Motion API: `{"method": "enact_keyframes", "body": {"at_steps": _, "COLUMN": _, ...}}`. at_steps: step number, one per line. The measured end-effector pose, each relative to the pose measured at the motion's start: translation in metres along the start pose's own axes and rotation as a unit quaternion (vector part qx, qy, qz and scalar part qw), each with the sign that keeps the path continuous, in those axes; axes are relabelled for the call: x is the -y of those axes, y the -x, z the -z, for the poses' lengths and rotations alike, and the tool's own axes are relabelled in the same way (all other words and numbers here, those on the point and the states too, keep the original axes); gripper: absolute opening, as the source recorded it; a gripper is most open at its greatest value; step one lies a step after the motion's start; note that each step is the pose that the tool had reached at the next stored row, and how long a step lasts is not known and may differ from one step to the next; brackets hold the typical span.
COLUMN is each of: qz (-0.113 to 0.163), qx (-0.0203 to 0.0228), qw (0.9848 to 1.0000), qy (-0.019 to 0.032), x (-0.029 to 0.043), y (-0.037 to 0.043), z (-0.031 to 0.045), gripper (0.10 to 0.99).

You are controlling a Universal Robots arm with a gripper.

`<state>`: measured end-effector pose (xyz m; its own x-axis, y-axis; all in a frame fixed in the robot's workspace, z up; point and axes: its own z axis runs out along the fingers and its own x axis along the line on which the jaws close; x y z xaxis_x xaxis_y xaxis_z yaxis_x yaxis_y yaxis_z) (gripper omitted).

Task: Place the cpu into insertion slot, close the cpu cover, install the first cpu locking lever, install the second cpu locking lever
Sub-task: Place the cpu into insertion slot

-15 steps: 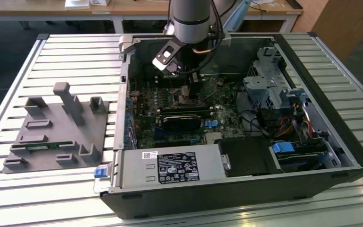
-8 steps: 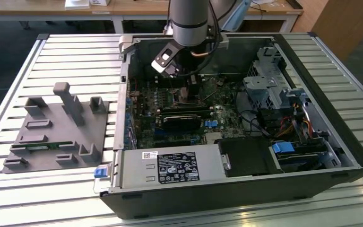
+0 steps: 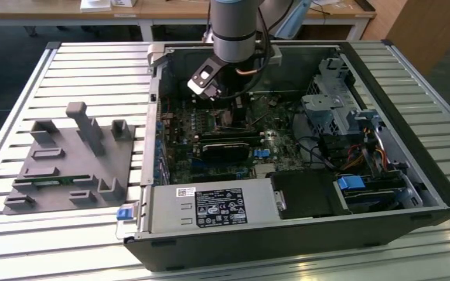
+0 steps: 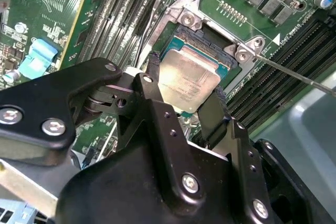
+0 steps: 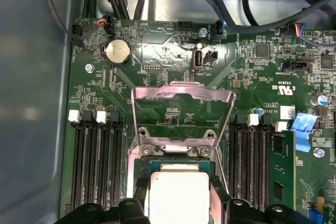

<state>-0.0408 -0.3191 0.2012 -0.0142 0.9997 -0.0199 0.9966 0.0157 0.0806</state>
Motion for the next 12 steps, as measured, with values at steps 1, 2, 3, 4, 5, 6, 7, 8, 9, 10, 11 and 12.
{"method": "enact_keyframes", "body": {"at_steps": 1, "qz": 0.000, "qx": 0.0000, "qw": 1.0000, "qy": 0.0000, "x": 0.0004, "y": 0.0000, "z": -0.0005, "gripper": 0.537}}
{"method": "enact_keyframes", "body": {"at_steps": 2, "qz": 0.000, "qx": 0.0000, "qw": 1.0000, "qy": 0.0000, "x": 0.0006, "y": 0.0000, "z": -0.0010, "gripper": 0.537}}
{"method": "enact_keyframes", "body": {"at_steps": 3, "qz": 0.000, "qx": 0.0000, "qw": 1.0000, "qy": 0.0000, "x": 0.0006, "y": 0.0000, "z": -0.0014, "gripper": 0.537}}
{"method": "enact_keyframes", "body": {"at_steps": 4, "qz": 0.000, "qx": 0.0000, "qw": 1.0000, "qy": 0.0000, "x": 0.0007, "y": 0.0000, "z": -0.0019, "gripper": 0.537}}
{"method": "enact_keyframes", "body": {"at_steps": 5, "qz": 0.000, "qx": 0.0000, "qw": 1.0000, "qy": 0.0000, "x": 0.0008, "y": -0.0001, "z": -0.0025, "gripper": 0.537}}
{"method": "enact_keyframes", "body": {"at_steps": 6, "qz": 0.000, "qx": 0.0000, "qw": 1.0000, "qy": 0.0000, "x": 0.0009, "y": -0.0001, "z": -0.0032, "gripper": 0.537}}
{"method": "enact_keyframes", "body": {"at_steps": 7, "qz": 0.000, "qx": 0.0000, "qw": 1.0000, "qy": 0.0000, "x": 0.0009, "y": -0.0002, "z": -0.0038, "gripper": 0.537}}
{"method": "enact_keyframes", "body": {"at_steps": 8, "qz": 0.000, "qx": 0.0000, "qw": 1.0000, "qy": 0.0000, "x": 0.0010, "y": -0.0003, "z": -0.0045, "gripper": 0.537}}
{"method": "enact_keyframes", "body": {"at_steps": 9, "qz": 0.000, "qx": -0.0001, "qw": 1.0000, "qy": 0.0000, "x": 0.0010, "y": -0.0005, "z": -0.0051, "gripper": 0.537}}
{"method": "enact_keyframes", "body": {"at_steps": 10, "qz": 0.000, "qx": 0.0000, "qw": 1.0000, "qy": 0.0000, "x": 0.0011, "y": -0.0006, "z": -0.0056, "gripper": 0.537}}
{"method": "enact_keyframes", "body": {"at_steps": 11, "qz": 0.000, "qx": 0.0000, "qw": 1.0000, "qy": 0.0000, "x": 0.0011, "y": -0.0008, "z": -0.0062, "gripper": 0.537}}
{"method": "enact_keyframes", "body": {"at_steps": 12, "qz": 0.000, "qx": 0.0000, "qw": 1.0000, "qy": 0.0000, "x": 0.0012, "y": -0.0010, "z": -0.0067, "gripper": 0.537}}
